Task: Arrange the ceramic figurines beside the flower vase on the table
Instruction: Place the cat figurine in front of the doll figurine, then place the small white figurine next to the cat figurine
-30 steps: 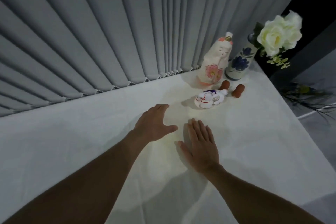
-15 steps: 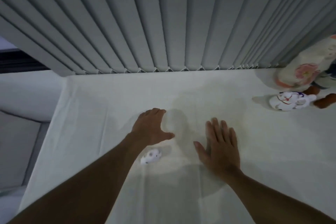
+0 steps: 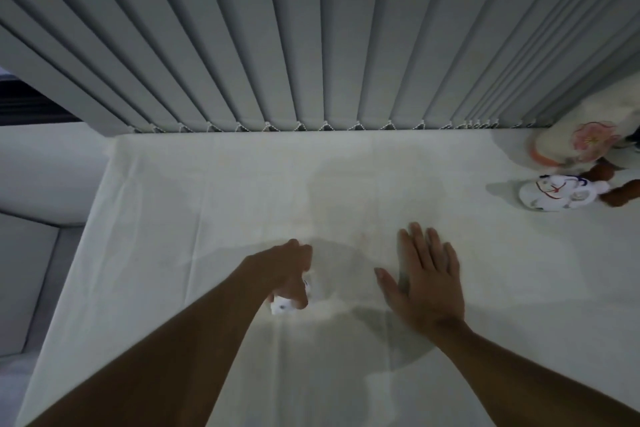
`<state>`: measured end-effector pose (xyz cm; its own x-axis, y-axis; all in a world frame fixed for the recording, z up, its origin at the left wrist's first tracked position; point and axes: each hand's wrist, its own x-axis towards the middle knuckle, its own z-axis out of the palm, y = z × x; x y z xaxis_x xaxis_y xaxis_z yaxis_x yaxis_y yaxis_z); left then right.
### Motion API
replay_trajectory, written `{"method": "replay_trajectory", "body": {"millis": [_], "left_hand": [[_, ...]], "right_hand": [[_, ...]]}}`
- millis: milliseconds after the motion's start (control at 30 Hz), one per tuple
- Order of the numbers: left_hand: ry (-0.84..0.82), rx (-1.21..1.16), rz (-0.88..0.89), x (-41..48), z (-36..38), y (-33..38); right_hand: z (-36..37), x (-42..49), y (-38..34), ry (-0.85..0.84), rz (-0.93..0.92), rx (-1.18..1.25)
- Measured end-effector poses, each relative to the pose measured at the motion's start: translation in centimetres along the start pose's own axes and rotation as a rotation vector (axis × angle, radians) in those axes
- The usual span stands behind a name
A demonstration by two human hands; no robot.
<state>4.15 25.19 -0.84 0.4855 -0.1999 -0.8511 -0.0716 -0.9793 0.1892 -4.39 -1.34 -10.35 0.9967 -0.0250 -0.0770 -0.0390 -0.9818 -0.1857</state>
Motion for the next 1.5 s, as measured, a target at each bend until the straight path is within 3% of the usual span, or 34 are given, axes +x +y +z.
{"method": "replay_trajectory", "body": {"millis": [233,367,533,733,867,967,1267,1500], "left_hand": [[0.065,0.054,0.062,0.9,-0.8,1.0],[0.222,-0.022,0.131,1.0,-1.8,2.9],[0.453,0.059,0.200,1.8,-2.9,7.2],[0.540,0.080,0.338,4.9,-4.1,13.9],[0.594,0.086,0.404,6.9,-5.1,18.1],[0.590,0.075,0.455,8.4,-6.2,21.1],[0.552,0.087,0.594,12.8,-10.3,29.4],[0.320,0.297,0.704,15.5,-13.6,33.4]], "right_hand": [[0.1,0.0,-0.1,0.001,-0.003,0.035],[-0.3,0.0,-0.2,-0.016,0.001,0.059],[-0.3,0.1,1.5,0.024,-0.034,0.174],[-1.7,-0.5,10.8,0.176,0.237,0.201],[-3.3,0.7,15.4,0.148,0.514,0.182],[-3.9,2.3,17.0,0.112,0.619,0.153],[-4.0,2.8,17.3,0.098,0.614,0.127],[-4.0,2.9,17.7,0.070,0.623,0.152]]}}
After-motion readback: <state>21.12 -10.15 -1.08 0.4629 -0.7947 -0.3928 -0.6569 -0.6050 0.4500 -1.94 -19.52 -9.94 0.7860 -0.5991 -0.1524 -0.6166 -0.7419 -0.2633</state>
